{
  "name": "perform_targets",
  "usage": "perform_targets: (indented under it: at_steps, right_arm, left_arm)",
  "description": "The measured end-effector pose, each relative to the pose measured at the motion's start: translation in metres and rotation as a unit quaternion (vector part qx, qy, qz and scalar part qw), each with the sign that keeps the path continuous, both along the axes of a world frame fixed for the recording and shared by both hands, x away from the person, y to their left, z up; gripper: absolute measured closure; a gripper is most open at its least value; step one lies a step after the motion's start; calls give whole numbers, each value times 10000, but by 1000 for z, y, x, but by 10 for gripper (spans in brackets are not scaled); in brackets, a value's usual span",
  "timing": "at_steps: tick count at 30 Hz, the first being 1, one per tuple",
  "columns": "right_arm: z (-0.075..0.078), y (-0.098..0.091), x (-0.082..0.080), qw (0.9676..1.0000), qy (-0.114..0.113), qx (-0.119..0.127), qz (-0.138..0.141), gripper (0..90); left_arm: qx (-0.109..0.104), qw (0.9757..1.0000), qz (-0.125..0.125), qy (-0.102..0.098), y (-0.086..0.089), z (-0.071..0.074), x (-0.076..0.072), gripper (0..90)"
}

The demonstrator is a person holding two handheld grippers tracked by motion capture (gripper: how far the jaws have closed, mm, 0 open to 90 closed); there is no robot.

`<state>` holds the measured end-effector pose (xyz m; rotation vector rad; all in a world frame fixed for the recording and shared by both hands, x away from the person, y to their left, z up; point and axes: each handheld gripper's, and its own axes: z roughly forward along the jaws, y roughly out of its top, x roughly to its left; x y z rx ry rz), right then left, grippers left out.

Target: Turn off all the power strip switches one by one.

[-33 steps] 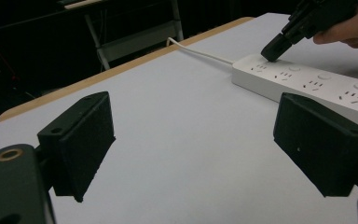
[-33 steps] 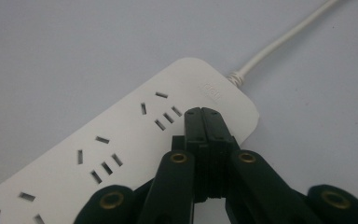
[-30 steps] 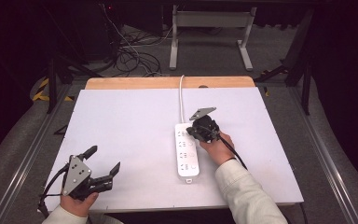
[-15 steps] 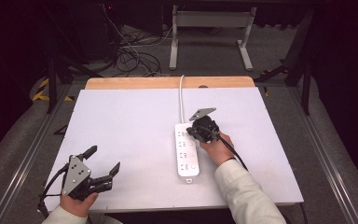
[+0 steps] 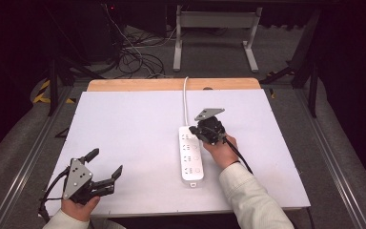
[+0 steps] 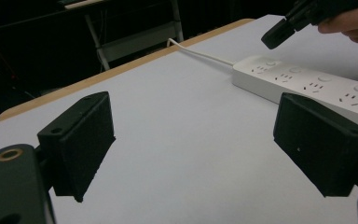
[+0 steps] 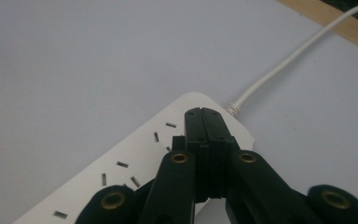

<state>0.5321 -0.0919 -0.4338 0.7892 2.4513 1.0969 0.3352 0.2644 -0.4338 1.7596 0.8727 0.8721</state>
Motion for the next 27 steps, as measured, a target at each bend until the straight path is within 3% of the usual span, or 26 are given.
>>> perform_targets:
  at_steps: [16, 17, 23, 27]
  right_arm:
    - [26, -13, -15, 9988, -294, 344, 205, 900]
    - [28, -14, -17, 9986, -309, 348, 233, 845]
    - [43, -25, -26, 9972, -454, 531, 250, 720]
    - [51, -35, -33, 9962, -581, 608, 215, 562]
  left_arm:
    - [8, 10000, 2, 16, 0, 0, 0, 130]
    - [2, 10000, 6, 6, 1, 0, 0, 129]
    - [44, 10000, 16, -49, 1, 2, -1, 126]
    - [49, 10000, 42, -19, 2, 1, 0, 125]
